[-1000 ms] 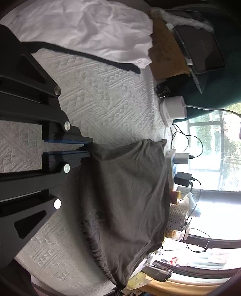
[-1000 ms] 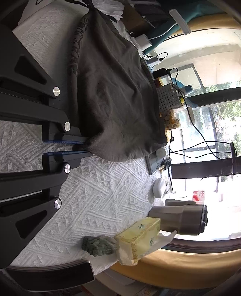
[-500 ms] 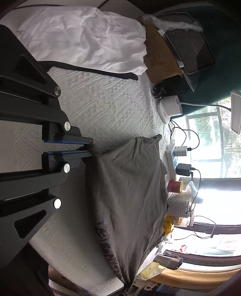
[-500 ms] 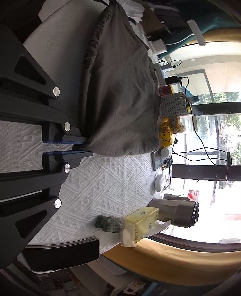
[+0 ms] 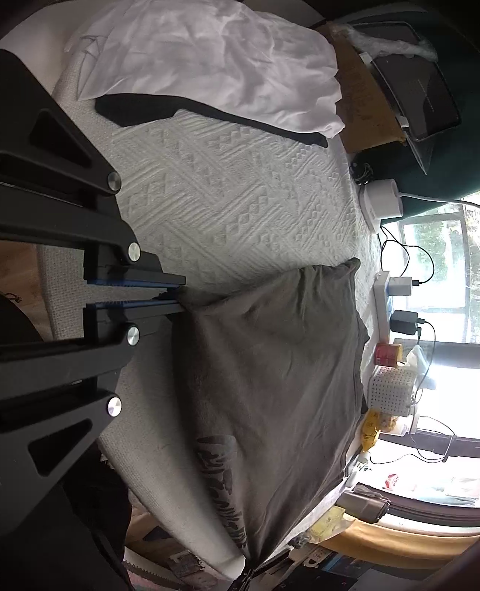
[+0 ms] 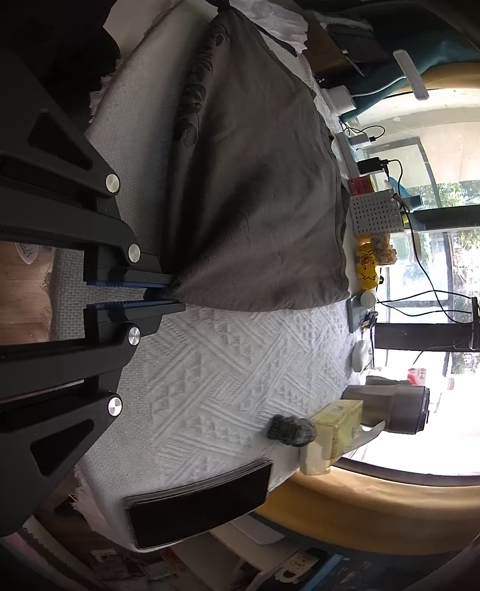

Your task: Fold small clothes

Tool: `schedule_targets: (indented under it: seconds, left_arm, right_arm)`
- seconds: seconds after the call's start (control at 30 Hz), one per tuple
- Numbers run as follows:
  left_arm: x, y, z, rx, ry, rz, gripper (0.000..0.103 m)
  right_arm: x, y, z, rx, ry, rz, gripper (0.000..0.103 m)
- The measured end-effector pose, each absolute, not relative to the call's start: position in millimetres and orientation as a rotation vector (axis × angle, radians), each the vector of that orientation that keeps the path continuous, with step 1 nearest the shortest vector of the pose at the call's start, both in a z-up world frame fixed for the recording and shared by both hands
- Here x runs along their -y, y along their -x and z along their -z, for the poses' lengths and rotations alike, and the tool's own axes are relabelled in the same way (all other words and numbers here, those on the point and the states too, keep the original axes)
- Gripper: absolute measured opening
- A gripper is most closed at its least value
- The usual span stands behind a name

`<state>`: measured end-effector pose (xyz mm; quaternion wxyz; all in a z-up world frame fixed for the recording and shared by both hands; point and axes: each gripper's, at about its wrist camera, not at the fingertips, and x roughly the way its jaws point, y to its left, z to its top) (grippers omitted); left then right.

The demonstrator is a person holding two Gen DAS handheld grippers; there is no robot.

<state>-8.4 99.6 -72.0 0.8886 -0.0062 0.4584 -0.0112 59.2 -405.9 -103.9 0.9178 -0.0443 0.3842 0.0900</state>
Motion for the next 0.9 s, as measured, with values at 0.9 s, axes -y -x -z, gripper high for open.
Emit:
schedule_targets:
  seconds: [0.9]
  left_arm:
    - [-118, -5, 63, -0.824, -0.139, -0.187, 0.005]
  right_arm:
    - [406, -47, 96, -0.765, 0.059, -0.015, 0.044]
